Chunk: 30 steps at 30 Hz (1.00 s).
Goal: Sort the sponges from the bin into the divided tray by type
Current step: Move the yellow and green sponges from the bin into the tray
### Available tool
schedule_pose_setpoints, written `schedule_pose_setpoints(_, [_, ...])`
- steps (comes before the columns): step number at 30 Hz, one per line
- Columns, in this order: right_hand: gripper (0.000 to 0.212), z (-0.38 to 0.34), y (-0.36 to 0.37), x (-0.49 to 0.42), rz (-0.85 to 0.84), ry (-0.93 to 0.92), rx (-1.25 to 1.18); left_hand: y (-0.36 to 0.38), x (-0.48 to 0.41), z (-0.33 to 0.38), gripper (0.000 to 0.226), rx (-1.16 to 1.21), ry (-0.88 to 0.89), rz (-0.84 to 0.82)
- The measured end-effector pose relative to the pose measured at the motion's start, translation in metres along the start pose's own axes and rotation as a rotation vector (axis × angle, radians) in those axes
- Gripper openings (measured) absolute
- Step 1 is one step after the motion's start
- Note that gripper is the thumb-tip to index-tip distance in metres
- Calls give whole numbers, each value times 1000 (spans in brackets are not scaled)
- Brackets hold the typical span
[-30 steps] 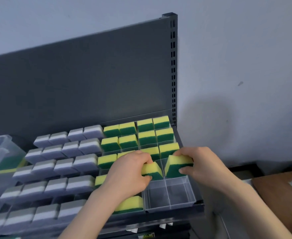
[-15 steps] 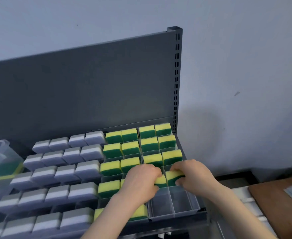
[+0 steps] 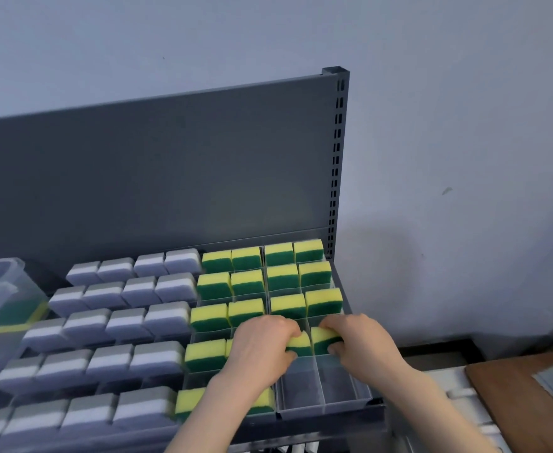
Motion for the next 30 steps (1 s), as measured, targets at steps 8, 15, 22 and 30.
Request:
schedule_pose_setpoints(8, [43, 3, 2, 12, 76, -42, -78, -5, 3, 4, 42, 3, -58, -14])
schedule_pose_setpoints(15, [45, -5, -24, 9, 232, -91, -236, -44, 17, -2, 49, 4, -140, 137])
schedule_pose_setpoints(22, [50, -55, -20, 4, 197, -186, -314, -83, 60, -45, 41, -75, -324, 231])
schedule_pose_setpoints(30, [51, -139, 8, 8, 123, -367, -241, -111, 123, -114, 40, -178, -483, 196])
Point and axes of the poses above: each hand's wrist, its own x-axis away from the middle knuckle, its own y-axis out of the palm, z = x × y, the point moved 4 cm from there along -x, towards the middle knuckle, and after that the axes turned 15 degrees about z, right-handed, at the moved point
